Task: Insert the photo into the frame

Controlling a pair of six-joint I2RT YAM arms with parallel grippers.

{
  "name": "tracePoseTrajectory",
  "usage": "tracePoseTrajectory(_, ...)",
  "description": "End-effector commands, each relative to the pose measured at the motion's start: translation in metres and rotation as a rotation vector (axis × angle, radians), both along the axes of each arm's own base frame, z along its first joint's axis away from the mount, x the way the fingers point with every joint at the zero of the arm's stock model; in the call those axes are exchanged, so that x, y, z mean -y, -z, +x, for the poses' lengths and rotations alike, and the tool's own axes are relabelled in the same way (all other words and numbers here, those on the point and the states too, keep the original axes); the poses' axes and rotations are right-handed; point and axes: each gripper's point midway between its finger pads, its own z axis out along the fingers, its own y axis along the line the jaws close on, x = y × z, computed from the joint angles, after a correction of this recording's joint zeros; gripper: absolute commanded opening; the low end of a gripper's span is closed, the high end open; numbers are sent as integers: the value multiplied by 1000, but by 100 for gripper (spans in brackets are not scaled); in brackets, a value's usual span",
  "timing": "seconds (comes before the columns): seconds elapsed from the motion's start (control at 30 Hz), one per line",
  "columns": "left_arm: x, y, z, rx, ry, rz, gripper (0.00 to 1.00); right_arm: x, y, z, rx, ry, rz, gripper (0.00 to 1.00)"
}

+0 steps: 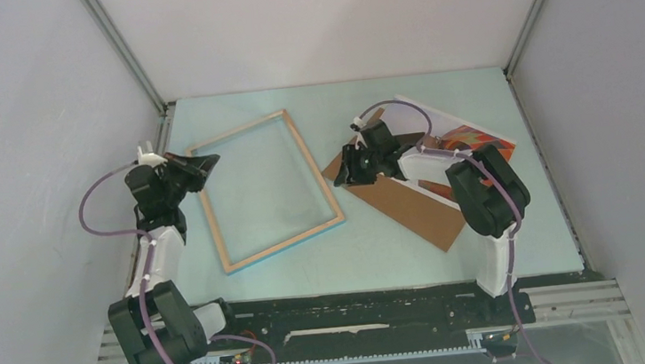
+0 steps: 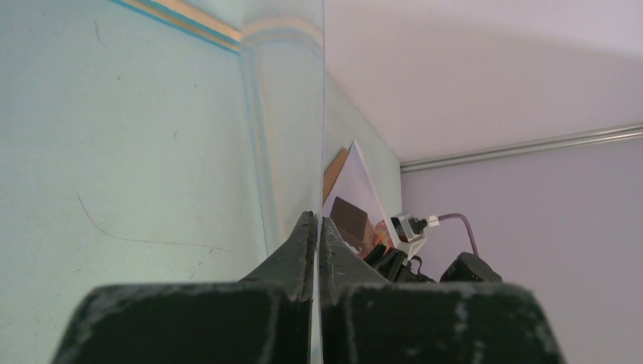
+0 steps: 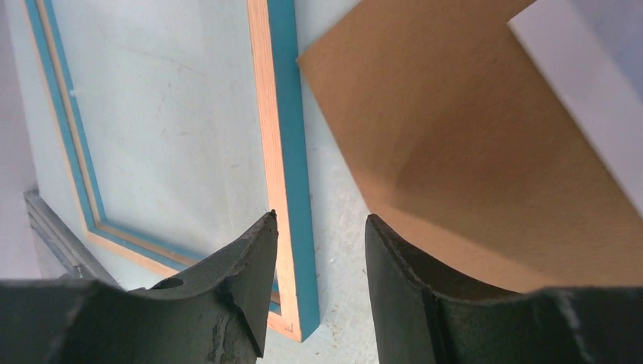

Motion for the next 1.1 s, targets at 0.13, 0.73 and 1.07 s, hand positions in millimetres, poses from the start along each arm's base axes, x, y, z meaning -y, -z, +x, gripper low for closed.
tracePoseTrajectory(0.13, 5, -25, 7, 130, 62, 35, 0, -20, -24, 16, 58, -38, 161, 53)
tracePoseTrajectory(0.73, 2, 9, 24, 40, 32, -155, 0, -56, 5, 26, -11, -67, 132, 50)
tracePoseTrajectory(1.07, -3, 12, 23, 6, -10, -184, 0, -58, 10, 27, -22, -64, 119, 46)
